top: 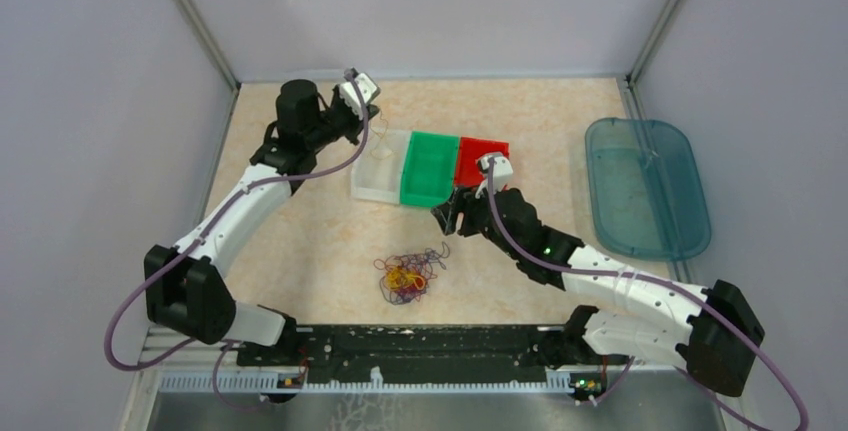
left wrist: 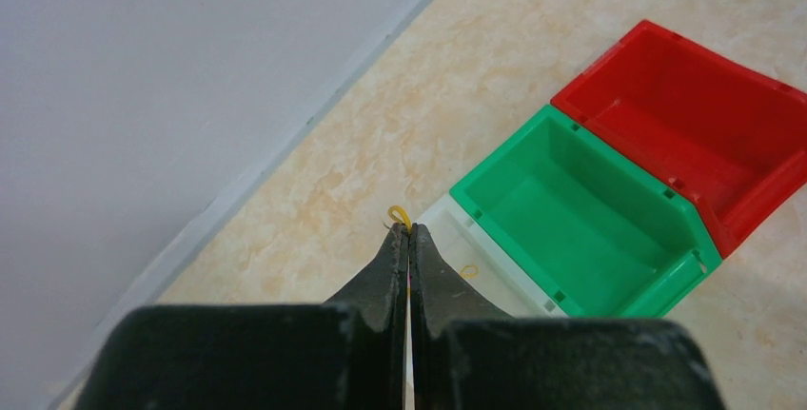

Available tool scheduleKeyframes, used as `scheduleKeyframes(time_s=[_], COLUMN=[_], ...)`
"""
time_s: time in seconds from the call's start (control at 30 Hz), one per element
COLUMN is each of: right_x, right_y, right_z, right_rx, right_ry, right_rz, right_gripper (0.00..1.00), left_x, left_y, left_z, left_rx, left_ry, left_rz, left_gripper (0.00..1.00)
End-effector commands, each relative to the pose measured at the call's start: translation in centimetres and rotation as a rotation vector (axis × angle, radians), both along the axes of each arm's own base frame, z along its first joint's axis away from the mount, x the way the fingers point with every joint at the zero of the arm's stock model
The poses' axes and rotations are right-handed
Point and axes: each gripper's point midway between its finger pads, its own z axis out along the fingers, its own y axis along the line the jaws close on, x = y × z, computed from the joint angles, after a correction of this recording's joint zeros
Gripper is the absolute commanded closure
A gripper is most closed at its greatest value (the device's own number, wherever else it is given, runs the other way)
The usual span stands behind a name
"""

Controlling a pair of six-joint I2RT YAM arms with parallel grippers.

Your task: Untangle the cables

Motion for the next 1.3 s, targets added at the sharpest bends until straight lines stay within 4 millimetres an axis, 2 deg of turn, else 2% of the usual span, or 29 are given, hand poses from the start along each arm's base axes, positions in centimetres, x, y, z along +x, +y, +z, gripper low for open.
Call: scheduleKeyframes(time_s=[0.0,0.13,0.23,0.3,0.47,0.5,0.57,0.63,0.73,0.77,0.83,0.9,0.97,1.13,1.27], right_x=[0.8,0.8,0.8,0.7,0.7,0.7,0.6,0.4,0.2,0.1,-0.2,-0.2,-0.1,0.1,-0.8], right_y=[0.9,0.9,0.8,0.8,0.8,0.8,1.0,1.3,1.4,1.5,1.6,1.7,1.9,3.4,4.3], right_z=[4.2,4.9,5.2,5.3,5.2,5.1,5.0,5.0,4.7,4.4,3.8,2.8,2.2,2.0,0.4], right_rx=[0.109,0.124,0.126,0.125,0.121,0.122,0.123,0.116,0.097,0.088,0.071,0.041,0.031,0.024,0.003], right_ry=[-0.074,-0.091,-0.100,-0.104,-0.103,-0.102,-0.098,-0.099,-0.082,-0.075,-0.055,-0.025,-0.006,0.022,0.077], right_rz=[-0.001,-0.001,0.002,0.004,0.008,0.009,0.016,0.040,0.053,0.059,0.078,0.084,0.082,0.134,0.198], right_gripper=[0.37,0.37,0.37,0.37,0.37,0.37,0.37,0.37,0.36,0.36,0.36,0.36,0.36,0.39,0.44], left_x=[-0.2,0.1,0.7,1.2,2.0,2.0,2.0,2.0,2.1,1.9,0.6,-1.8,-4.0,-8.4,-14.1], left_y=[0.6,1.5,2.1,2.4,2.2,2.0,1.6,1.7,3.0,3.5,3.7,3.8,3.5,2.7,0.9], left_z=[-3.7,-8.5,-10.3,-10.6,-9.8,-9.7,-10.0,-10.5,-11.1,-10.8,-10.6,-10.2,-10.1,-10.0,-10.4], left_rx=[0.052,0.161,0.210,0.229,0.212,0.205,0.208,0.241,0.292,0.290,0.261,0.228,0.219,0.213,0.196], left_ry=[0.031,0.123,0.169,0.171,0.135,0.136,0.157,0.196,0.297,0.314,0.343,0.328,0.297,0.403,0.498], left_rz=[0.001,0.029,0.056,0.071,0.081,0.075,0.057,0.050,0.109,0.119,0.085,0.024,-0.044,-0.186,-0.409], left_gripper=[1.00,0.93,0.87,0.87,0.86,0.84,0.69,0.59,0.51,0.47,0.39,0.29,0.24,0.21,0.20])
